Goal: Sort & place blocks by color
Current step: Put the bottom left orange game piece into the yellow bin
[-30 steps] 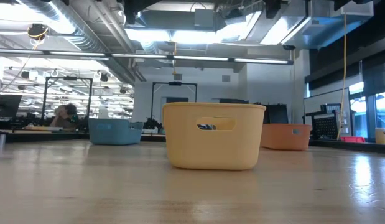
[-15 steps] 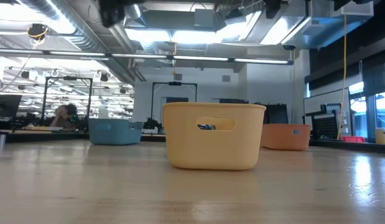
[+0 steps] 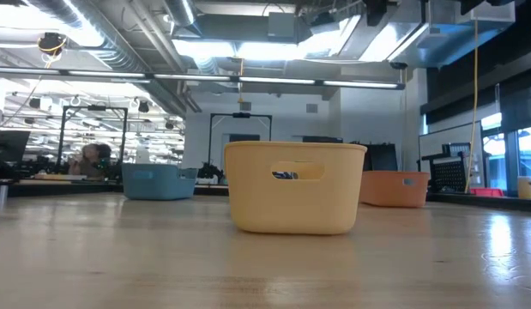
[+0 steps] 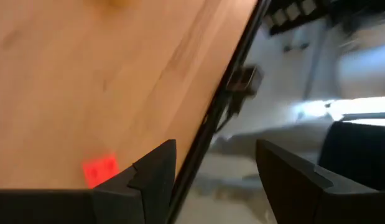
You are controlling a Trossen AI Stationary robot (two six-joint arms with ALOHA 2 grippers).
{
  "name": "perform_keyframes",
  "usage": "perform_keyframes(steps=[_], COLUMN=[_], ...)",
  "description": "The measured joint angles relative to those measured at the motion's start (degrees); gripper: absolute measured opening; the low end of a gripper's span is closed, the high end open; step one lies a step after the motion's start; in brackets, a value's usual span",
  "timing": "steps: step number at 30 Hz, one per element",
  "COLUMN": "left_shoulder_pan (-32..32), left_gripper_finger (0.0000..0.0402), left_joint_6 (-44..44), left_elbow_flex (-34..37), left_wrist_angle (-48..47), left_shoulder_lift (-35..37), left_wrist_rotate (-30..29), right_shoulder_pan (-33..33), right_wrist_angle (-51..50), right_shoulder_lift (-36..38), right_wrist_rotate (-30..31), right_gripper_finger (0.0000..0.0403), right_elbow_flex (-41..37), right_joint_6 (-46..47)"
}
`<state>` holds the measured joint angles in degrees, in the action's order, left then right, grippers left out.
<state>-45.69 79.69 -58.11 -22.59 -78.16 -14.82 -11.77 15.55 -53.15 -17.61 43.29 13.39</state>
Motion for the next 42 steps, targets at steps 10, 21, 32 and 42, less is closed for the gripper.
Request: perform_keyframes(steps=[10, 21, 32, 42], left_shoulder_pan=[-0.93, 0.79, 1.79, 1.81], left_gripper_finger=[0.0211, 0.0212, 0.0222, 0.0228], left_joint_6=[6.4, 11.06, 11.34, 11.28], left_elbow_flex=[-23.57, -23.56, -22.23, -16.56], left_wrist_angle=[-29.44, -29.72, -31.81, -25.74], left_shoulder_lift=[-19.57, -27.55, -30.26, -30.32], left_wrist_rotate=[8.12, 14.33, 14.81, 18.96], right_shoulder_pan=[0.0, 0.0, 0.01, 0.0], right_wrist_angle=[-0.02, -0.42, -0.48, -0.68], right_shoulder_lift=[0.02, 0.02, 0.02, 0.02], right_wrist_rotate=[0.0, -0.02, -0.02, -0.02], right_gripper_finger=[0.0243, 0.0243, 0.0243, 0.0243], right_elbow_flex=[-0.02, -0.02, -0.02, -0.02], right_joint_6=[0.0, 0.02, 0.02, 0.02])
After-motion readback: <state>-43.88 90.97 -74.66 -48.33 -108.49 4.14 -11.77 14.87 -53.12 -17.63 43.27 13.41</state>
